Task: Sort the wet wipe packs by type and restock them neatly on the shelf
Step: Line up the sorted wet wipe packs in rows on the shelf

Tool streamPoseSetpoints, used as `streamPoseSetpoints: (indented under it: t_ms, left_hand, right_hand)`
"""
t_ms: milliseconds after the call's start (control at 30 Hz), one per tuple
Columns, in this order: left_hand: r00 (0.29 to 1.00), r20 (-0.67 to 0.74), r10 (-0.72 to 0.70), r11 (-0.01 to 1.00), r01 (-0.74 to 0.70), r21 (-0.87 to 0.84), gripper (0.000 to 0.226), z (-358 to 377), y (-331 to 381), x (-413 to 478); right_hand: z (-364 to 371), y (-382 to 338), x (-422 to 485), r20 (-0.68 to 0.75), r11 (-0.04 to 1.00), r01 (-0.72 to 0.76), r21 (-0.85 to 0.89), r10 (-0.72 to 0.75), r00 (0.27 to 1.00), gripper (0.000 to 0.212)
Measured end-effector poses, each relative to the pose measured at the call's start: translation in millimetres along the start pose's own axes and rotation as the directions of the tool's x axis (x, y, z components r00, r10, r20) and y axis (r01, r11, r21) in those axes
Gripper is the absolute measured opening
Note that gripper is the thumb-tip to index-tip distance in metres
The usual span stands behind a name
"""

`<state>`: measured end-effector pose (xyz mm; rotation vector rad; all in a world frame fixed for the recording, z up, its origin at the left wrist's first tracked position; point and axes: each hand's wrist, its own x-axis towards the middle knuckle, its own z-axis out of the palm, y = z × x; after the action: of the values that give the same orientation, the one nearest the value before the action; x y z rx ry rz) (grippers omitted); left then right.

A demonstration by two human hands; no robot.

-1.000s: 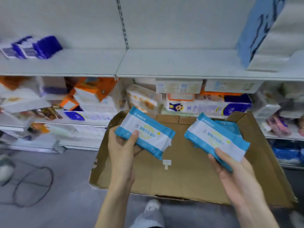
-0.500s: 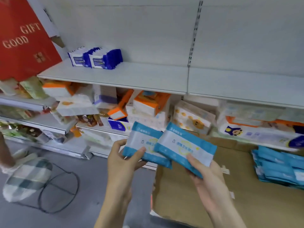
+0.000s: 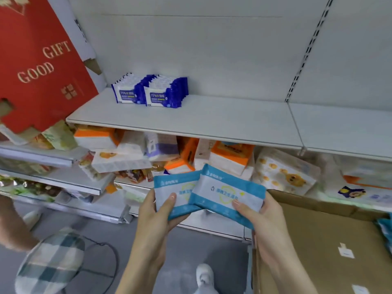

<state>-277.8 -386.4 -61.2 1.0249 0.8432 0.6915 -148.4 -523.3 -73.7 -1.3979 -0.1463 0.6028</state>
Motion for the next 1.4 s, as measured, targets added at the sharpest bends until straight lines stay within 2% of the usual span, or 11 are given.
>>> streamPoseSetpoints:
  t_ms: [133,333,600,800,1100,1400]
  left_hand:
    - [1.000,0.020,0.011,1.000,-0.011,0.007,0.022,19.1,5.9,66.8]
    - [0.995,-0.076,0.066,0.991,-0.056,0.125,0.018,32.9,20.8,204.5]
    - [0.989,-0.055,0.138,0.903,-0.103,0.416,0.019,44.7,29.4,339.7]
    - [0.992,0.048,0.116,0.853,-0.124,0.507,0.021,49.3,29.7,387.7]
    - [0.991,0.122,0.062,0.865,-0.114,0.489,0.023,50.8,34.0,406.8]
    - [0.992,0.117,0.049,0.871,-0.100,0.481,0.022,50.5,31.6,405.9]
  right_hand:
    - [11.0,-8.1,73.2,-0.024,0.999,0.040,-0.036,-0.040,0.999,0.034]
    - [55.1,-19.9,215.0,-0.048,0.986,0.135,-0.098,-0.140,0.989,0.032]
    - [97.4,-31.0,369.5,-0.113,0.938,0.163,-0.305,-0.206,0.972,0.029]
    - [128.3,-38.7,445.8,-0.059,0.825,0.277,-0.492,-0.349,0.935,0.026]
    - [137.8,-35.3,511.1,-0.111,0.753,0.263,-0.603,-0.405,0.907,0.033]
    - [149.2,-31.5,516.1,-0.118,0.491,0.245,-0.836,-0.597,0.794,0.037]
